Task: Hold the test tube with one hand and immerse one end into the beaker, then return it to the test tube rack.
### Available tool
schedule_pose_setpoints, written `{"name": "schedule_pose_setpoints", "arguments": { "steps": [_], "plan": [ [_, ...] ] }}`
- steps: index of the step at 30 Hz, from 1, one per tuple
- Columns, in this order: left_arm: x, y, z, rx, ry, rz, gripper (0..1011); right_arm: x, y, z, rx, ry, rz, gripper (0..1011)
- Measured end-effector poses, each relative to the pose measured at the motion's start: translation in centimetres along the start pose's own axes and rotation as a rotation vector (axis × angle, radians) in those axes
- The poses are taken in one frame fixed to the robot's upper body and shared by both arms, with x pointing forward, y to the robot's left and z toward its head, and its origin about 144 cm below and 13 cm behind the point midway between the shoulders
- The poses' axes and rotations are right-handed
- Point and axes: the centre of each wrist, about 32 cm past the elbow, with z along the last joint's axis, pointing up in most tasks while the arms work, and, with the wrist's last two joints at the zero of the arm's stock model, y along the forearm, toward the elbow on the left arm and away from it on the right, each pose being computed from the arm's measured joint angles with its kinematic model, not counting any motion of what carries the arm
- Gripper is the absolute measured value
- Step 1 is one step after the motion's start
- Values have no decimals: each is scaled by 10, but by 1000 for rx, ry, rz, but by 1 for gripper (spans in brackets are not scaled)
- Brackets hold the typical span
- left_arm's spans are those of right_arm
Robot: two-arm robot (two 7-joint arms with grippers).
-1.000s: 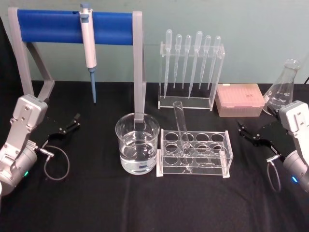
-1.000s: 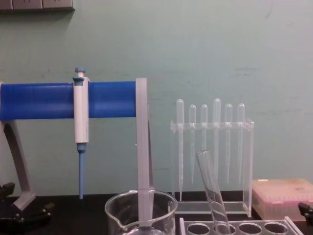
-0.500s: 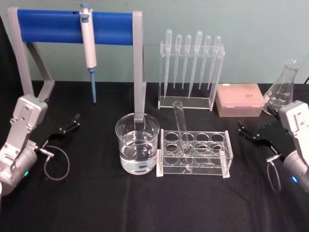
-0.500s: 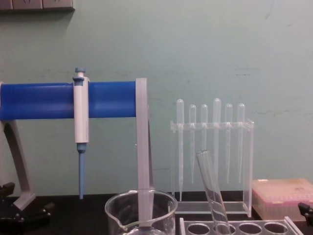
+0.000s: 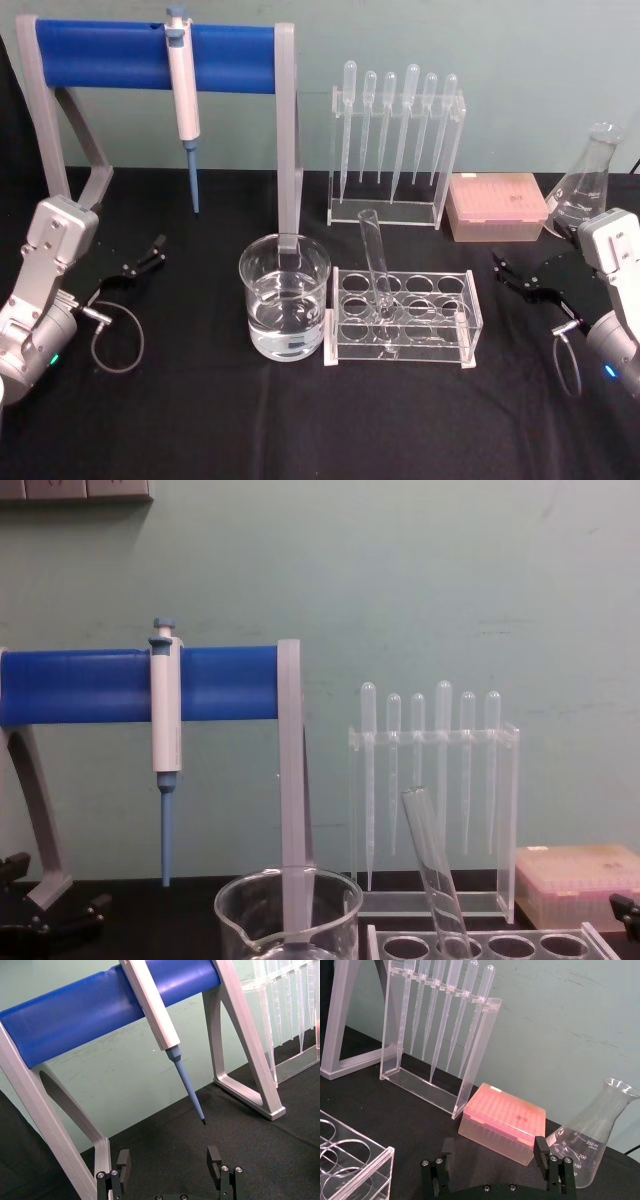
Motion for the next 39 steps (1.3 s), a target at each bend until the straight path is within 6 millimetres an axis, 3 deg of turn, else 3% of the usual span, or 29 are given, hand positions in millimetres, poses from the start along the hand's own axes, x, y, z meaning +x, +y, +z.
{"name": "schedule_pose_setpoints", "arguments": {
  "steps": [7, 15, 19, 24, 29, 39],
  "plan": [
    [0, 0, 0, 0, 0, 0, 1000, -2, -14, 8, 26, -35, -8, 1000],
    [0, 0, 0, 0, 0, 0, 1000, -11, -51, 41, 85, -20, 68, 1000],
    [0, 0, 0, 0, 0, 0, 1000, -17, -55, 53, 116, 26, 154, 1000],
    [0, 0, 0, 0, 0, 0, 1000, -24, -44, 65, 131, 67, 271, 1000],
    [0, 0, 0, 0, 0, 0, 1000, -31, -17, 77, 111, 99, 414, 1000],
    [0, 0, 0, 0, 0, 0, 1000, -31, 18, 93, 51, 137, 547, 1000]
  ]
}}
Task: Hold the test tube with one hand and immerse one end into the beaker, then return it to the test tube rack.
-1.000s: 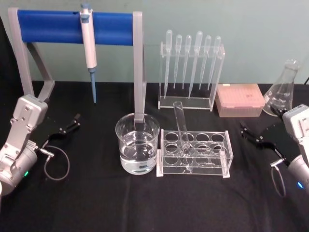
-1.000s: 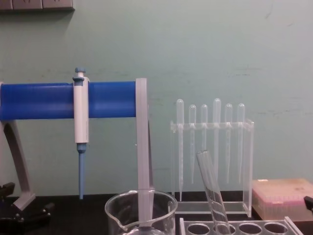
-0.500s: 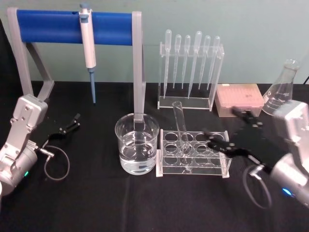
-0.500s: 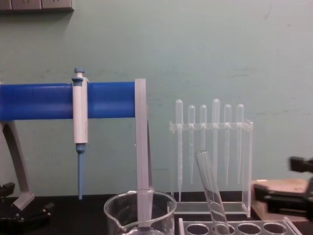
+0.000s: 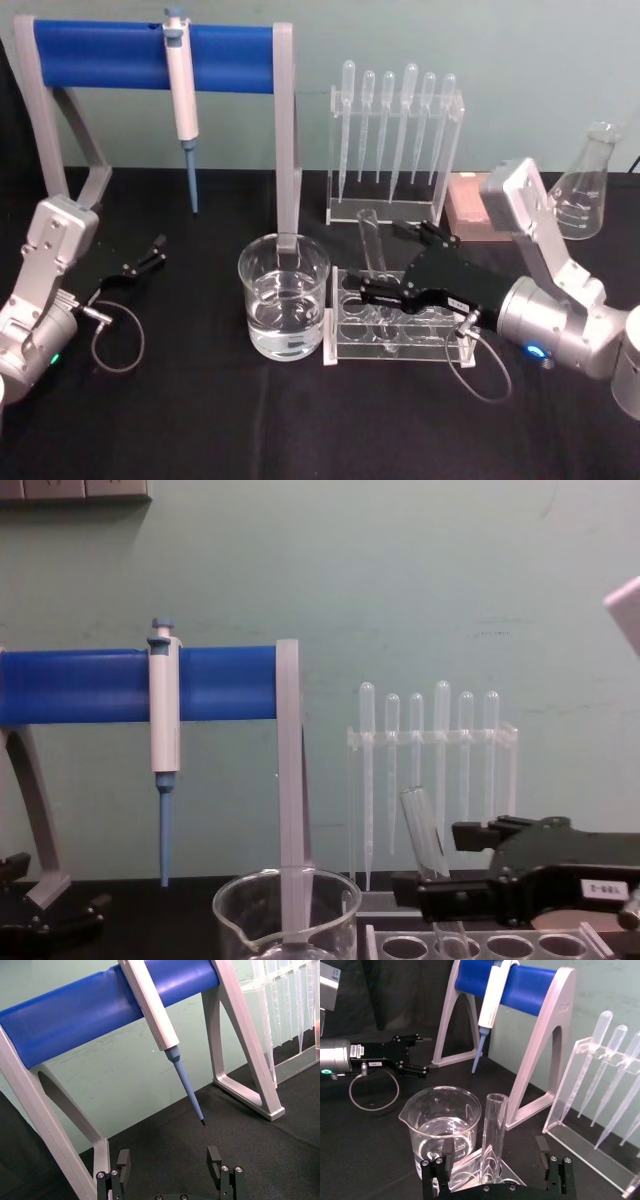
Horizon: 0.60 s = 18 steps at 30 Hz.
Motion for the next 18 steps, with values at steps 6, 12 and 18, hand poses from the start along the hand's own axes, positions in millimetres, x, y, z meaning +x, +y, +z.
{"name": "schedule_pose_setpoints", "arguments": {
  "steps": [6, 12, 18],
  "plan": [
    [0, 0, 0, 0, 0, 0, 1000, 8, 8, 6, -16, 57, 33, 1000],
    [0, 0, 0, 0, 0, 0, 1000, 12, 13, 7, -31, 100, 45, 935],
    [0, 0, 0, 0, 0, 0, 1000, 13, 16, 8, -50, 105, 48, 788]
  ]
}}
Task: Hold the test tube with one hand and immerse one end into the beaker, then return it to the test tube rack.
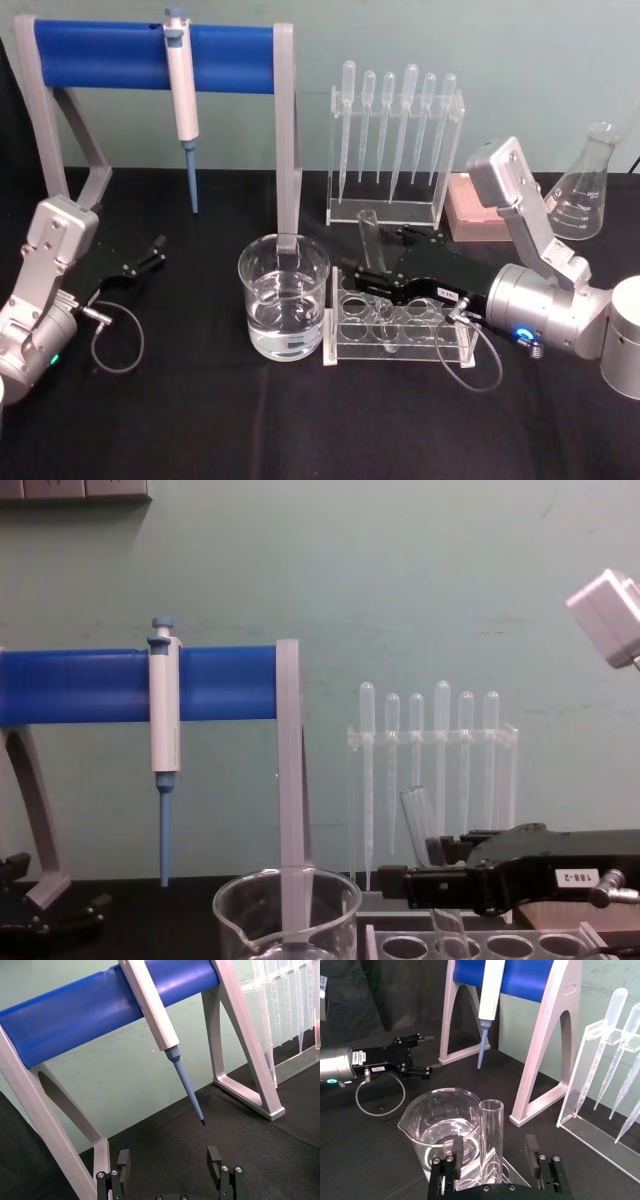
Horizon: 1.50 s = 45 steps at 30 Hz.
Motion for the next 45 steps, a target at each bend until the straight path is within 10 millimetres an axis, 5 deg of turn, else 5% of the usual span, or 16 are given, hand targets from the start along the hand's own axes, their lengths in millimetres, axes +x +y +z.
{"name": "schedule_pose_setpoints", "arguments": {
  "steps": [15, 19, 45],
  "plan": [
    [0, 0, 0, 0, 0, 0, 1000, -3, 0, 6, 5, -25, -16, 289],
    [0, 0, 0, 0, 0, 0, 1000, -5, -3, 7, 28, -16, -21, 228],
    [0, 0, 0, 0, 0, 0, 1000, -16, -26, 34, 258, -18, -76, 224]
  ]
}}
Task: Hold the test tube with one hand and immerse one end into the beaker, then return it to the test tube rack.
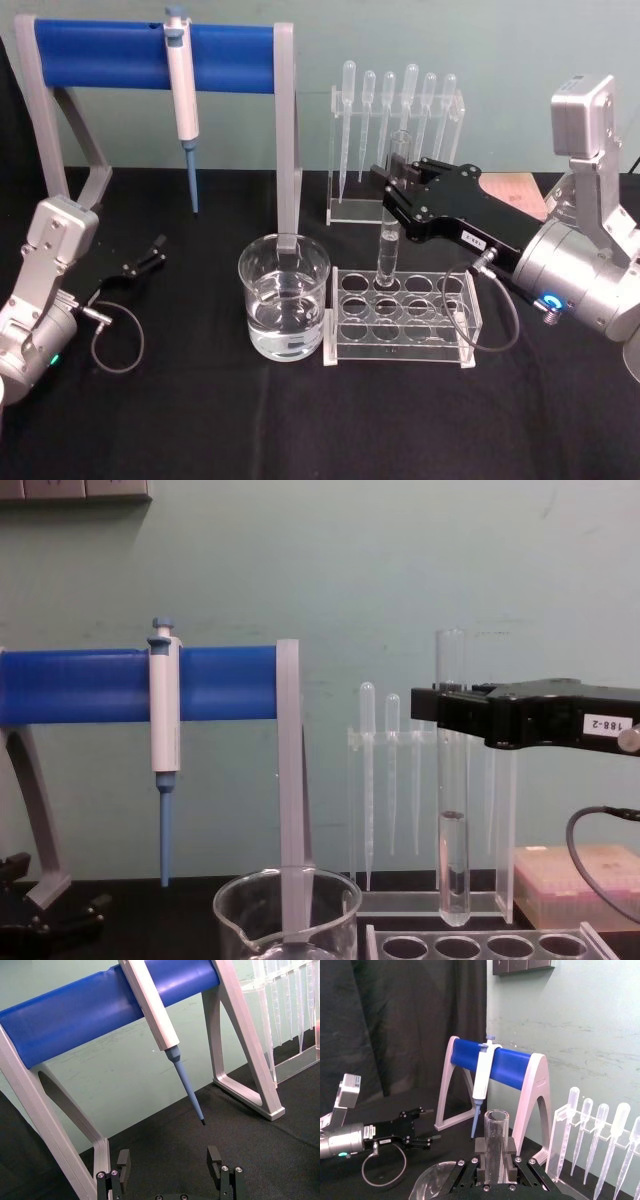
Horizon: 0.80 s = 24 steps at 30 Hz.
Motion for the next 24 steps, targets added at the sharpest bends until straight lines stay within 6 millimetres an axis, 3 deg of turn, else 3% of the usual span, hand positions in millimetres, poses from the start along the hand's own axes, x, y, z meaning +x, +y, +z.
{"name": "schedule_pose_setpoints", "arguments": {
  "steps": [24],
  "plan": [
    [0, 0, 0, 0, 0, 0, 1000, 0, 0, -1, -2, 1, -1, 224]
  ]
}}
